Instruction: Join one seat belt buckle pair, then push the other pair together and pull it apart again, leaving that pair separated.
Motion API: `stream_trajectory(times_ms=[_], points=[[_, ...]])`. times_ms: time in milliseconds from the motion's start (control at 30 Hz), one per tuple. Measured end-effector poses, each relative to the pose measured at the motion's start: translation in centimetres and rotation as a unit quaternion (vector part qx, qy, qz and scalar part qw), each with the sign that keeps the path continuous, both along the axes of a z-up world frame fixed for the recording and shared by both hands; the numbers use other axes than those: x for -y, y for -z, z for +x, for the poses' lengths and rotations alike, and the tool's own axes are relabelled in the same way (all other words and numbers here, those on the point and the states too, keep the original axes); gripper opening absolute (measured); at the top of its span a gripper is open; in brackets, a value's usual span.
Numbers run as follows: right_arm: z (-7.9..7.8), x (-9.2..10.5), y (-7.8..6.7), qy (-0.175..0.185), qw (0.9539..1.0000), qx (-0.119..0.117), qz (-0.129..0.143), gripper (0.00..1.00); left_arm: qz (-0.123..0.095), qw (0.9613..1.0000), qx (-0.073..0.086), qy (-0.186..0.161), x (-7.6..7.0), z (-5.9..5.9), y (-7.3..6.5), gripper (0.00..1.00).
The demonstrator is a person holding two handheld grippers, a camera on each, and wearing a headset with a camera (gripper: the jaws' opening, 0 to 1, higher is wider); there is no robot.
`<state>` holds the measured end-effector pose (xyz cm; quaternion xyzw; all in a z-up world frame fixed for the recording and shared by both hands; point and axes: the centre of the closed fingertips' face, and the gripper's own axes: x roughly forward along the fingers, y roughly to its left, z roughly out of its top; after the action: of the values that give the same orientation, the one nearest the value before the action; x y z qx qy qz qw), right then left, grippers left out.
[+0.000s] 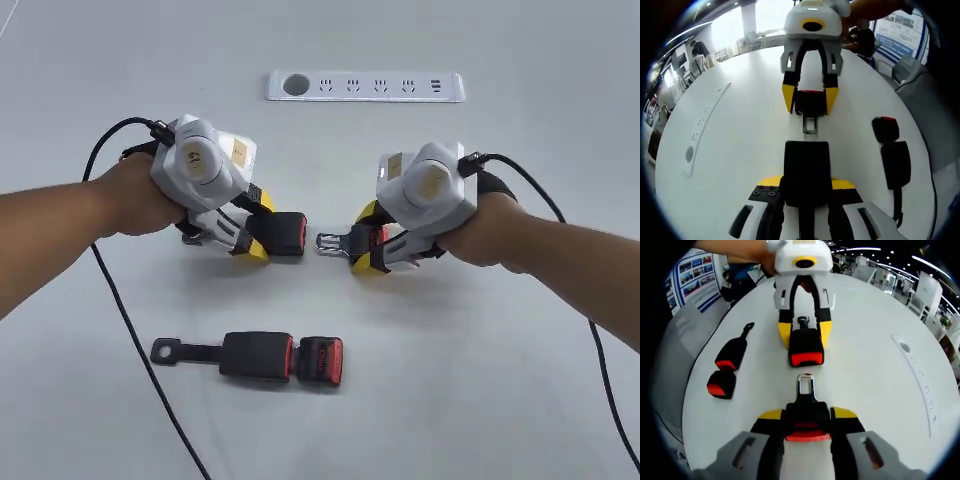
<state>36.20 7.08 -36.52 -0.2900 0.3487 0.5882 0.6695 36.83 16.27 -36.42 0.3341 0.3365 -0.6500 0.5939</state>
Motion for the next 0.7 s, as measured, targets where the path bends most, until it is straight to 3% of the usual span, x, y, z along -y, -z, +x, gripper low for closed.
stream_trajectory(times_ms=[400,700], points=[[-0.2,4.4,0.7,0.019,0.9998,0.000,-0.006,0.34,-0.004,1.0000,-0.001,0.000,0.1,0.1,-0.1,0.34],[-0.9,6.2,1.0,0.030,0.9995,0.005,-0.003,0.35,-0.002,1.0000,-0.001,0.004,0.2,0.1,-0.1,0.34]])
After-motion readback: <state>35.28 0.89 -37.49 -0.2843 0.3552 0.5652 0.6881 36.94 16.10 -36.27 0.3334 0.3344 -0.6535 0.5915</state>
